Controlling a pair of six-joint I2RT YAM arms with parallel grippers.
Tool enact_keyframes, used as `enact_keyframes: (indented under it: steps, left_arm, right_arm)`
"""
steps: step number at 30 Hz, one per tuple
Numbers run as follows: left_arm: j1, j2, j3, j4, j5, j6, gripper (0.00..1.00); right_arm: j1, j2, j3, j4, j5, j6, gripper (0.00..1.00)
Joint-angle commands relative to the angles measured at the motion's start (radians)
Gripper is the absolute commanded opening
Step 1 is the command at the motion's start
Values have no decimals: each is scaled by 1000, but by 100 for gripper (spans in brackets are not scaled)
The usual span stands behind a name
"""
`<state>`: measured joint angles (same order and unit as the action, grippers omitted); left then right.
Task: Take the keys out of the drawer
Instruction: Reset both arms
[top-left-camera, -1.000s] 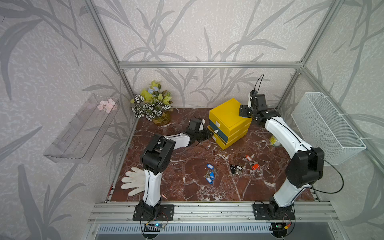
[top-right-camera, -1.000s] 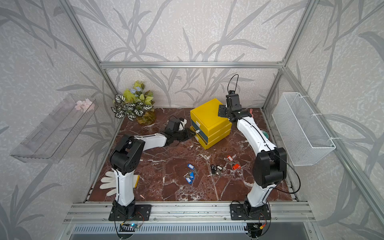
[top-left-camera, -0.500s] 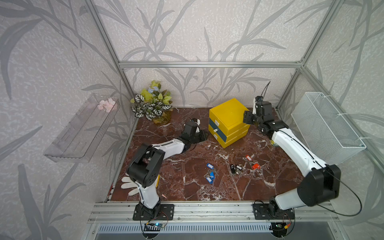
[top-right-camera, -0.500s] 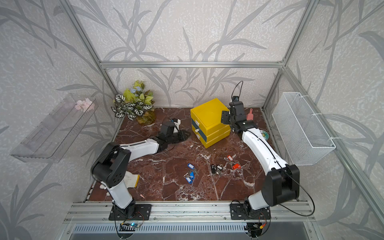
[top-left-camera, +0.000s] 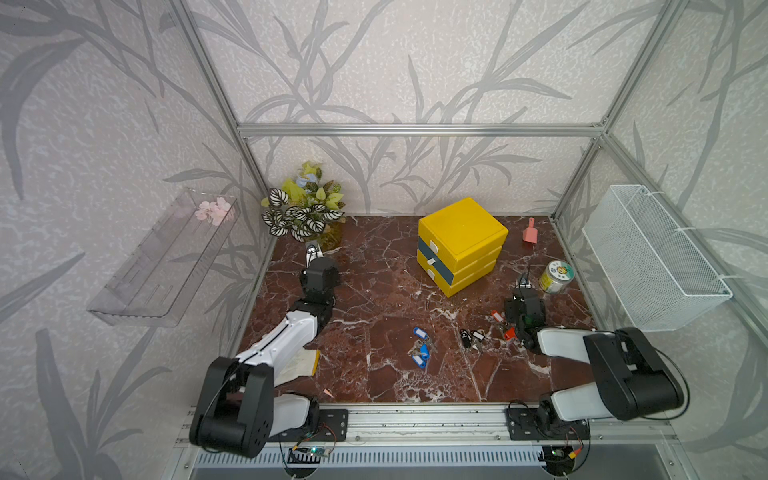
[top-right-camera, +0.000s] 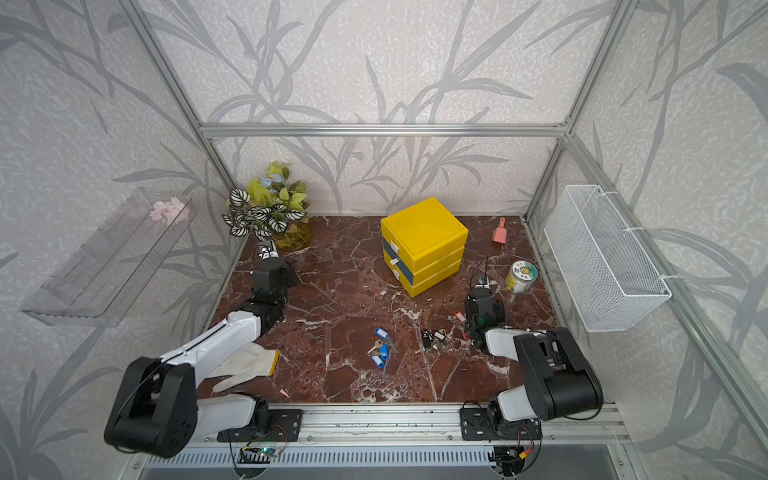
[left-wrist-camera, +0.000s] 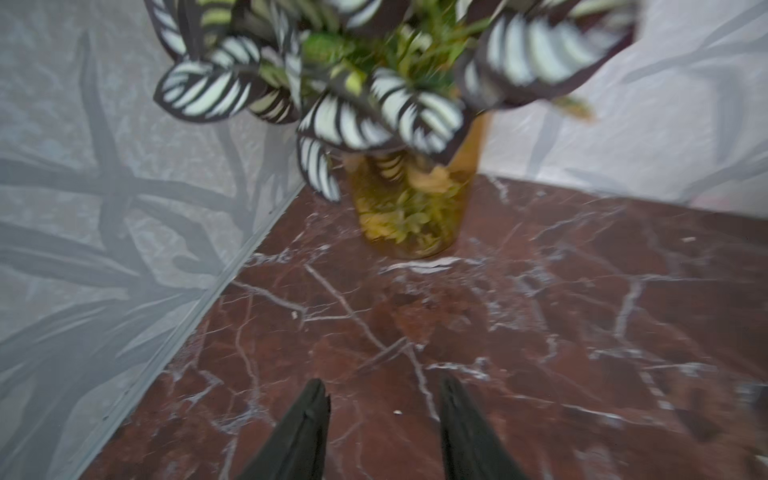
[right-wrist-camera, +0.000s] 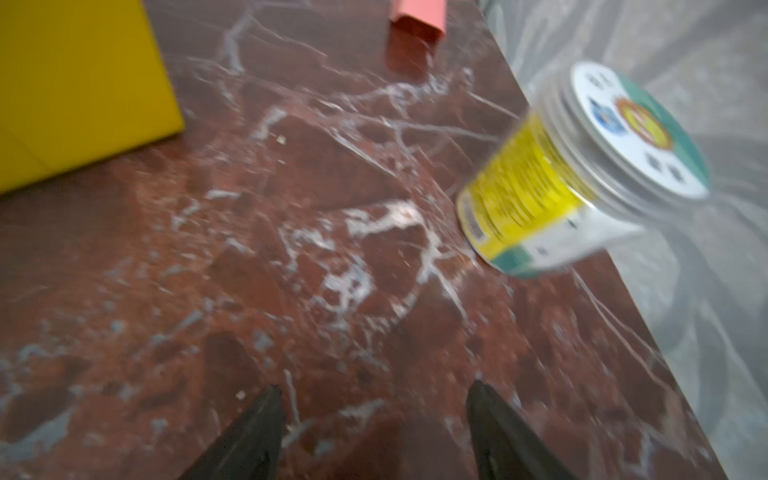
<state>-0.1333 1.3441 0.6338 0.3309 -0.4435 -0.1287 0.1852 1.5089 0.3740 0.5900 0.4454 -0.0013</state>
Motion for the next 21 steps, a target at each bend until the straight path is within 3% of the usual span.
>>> enact_keyframes:
  steps: [1, 2, 4, 5, 7, 9, 10, 12, 13, 14, 16, 18, 20, 21]
  left_arm:
    - [60, 78, -61, 276, 87, 143, 46]
    - [59, 68, -50, 246, 120, 161, 46]
    - [92, 65, -103, 381, 245, 154, 46]
    - [93, 61, -121, 407, 282, 167, 47]
    - [81, 30, -86, 239, 310, 200, 47]
    - [44, 46, -24, 39, 209, 197, 46]
    - [22, 71, -53, 83, 187, 211, 47]
    - [5, 141, -149, 340, 249, 257, 47]
    - [-5, 158, -158, 374, 188, 250, 48]
    - [5, 138, -132, 287, 151, 204, 48]
    - [119, 149, -153, 325, 286, 106, 48]
    - [211, 174, -257, 542, 461, 54, 51]
    - [203, 195, -269, 590, 579, 129, 51]
    - [199, 183, -260, 553, 558, 126, 51]
  right_arm:
    - [-19, 12, 76, 179, -134, -45, 70]
    - [-46, -11, 64, 137, -209, -36, 69]
    - [-67, 105, -89, 593, -286, -59, 69]
    - [-67, 116, -128, 678, -301, -67, 70]
    - [-67, 60, -66, 483, -286, -54, 71]
    - [-66, 64, -12, 386, -248, -43, 77]
    - [-67, 73, -21, 419, -236, -38, 100]
    - [-64, 75, -23, 424, -236, -42, 99]
    - [-64, 72, -23, 420, -238, -42, 99]
    - [-64, 78, -25, 439, -239, -47, 99]
    - [-52, 79, -20, 430, -243, -64, 99]
    - [-51, 77, -18, 427, -246, -66, 99]
    - [-51, 79, -20, 429, -247, -65, 99]
    - [-52, 80, -17, 428, -247, -65, 99]
